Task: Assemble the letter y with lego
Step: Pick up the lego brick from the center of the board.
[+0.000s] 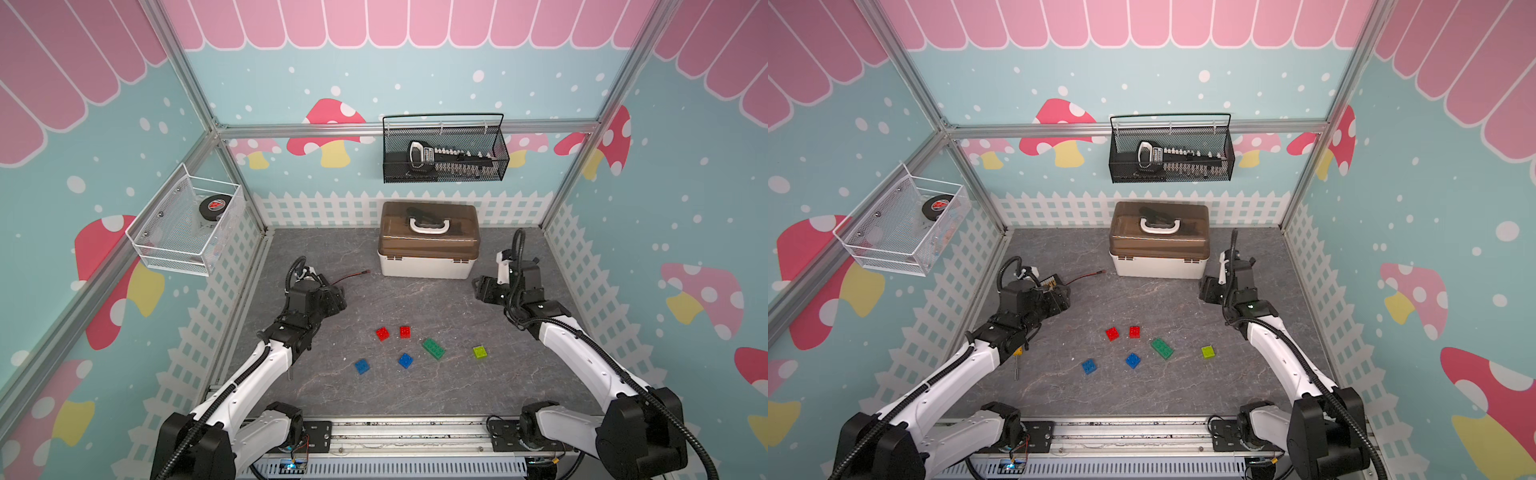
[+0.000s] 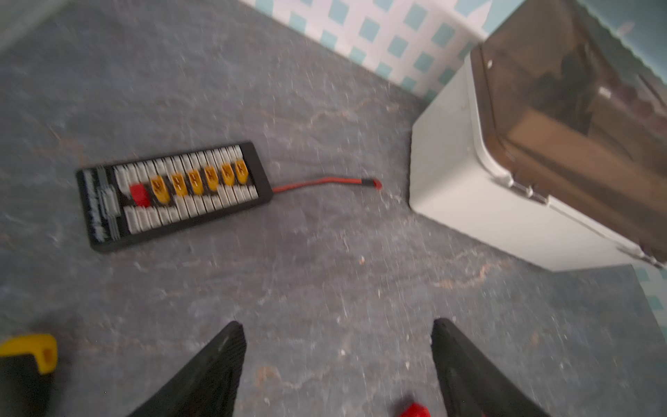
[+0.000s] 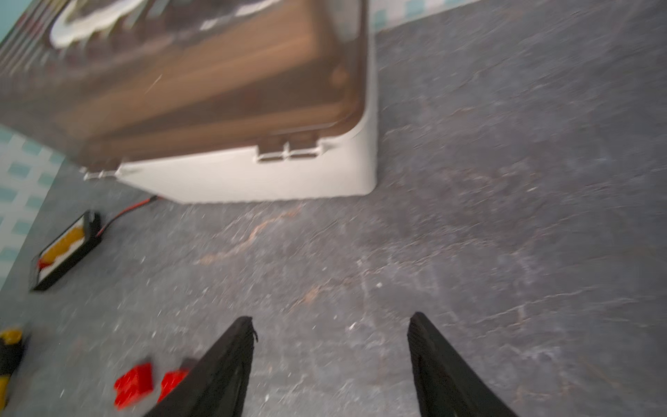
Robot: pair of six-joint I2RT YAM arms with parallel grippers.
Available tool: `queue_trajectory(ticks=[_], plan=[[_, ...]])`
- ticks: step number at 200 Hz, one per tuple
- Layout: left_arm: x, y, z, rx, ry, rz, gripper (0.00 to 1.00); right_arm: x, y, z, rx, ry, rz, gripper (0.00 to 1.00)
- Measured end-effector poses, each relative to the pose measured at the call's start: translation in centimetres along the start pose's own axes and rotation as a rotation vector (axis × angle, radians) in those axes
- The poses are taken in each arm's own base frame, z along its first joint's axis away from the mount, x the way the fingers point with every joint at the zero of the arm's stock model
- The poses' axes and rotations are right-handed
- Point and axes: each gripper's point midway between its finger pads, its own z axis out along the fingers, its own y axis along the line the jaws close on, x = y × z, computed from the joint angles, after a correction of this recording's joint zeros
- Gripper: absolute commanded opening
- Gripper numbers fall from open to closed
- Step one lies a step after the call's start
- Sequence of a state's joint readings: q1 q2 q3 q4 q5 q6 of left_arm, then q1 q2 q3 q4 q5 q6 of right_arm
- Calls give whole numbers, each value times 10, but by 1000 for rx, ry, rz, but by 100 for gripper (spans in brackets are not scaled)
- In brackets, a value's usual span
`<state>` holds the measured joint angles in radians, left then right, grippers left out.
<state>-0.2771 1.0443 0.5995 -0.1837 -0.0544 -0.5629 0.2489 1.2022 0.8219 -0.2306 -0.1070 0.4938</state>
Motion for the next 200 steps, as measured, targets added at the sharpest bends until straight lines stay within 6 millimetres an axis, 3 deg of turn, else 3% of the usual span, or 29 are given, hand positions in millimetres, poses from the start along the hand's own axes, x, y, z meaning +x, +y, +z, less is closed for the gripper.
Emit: queue_trajectory(ticks=[21, 45, 87, 120, 148, 200], plan=[[42, 3, -3, 13, 119, -16, 66, 37, 32, 5, -78, 132, -85, 60], [85, 5, -11, 25, 231, -32, 59, 75, 53, 10, -132, 265, -162, 59], [135, 1, -37, 60, 343, -46, 50, 131, 95, 4, -243, 437, -323, 62], [161, 6, -53, 102, 381, -96, 51, 178, 129, 1, -316, 562, -485, 63], [174, 13, -63, 128, 388, -142, 54, 210, 143, -2, -340, 643, -593, 64], [174, 15, -65, 122, 380, -187, 58, 228, 166, 10, -343, 677, -706, 64]])
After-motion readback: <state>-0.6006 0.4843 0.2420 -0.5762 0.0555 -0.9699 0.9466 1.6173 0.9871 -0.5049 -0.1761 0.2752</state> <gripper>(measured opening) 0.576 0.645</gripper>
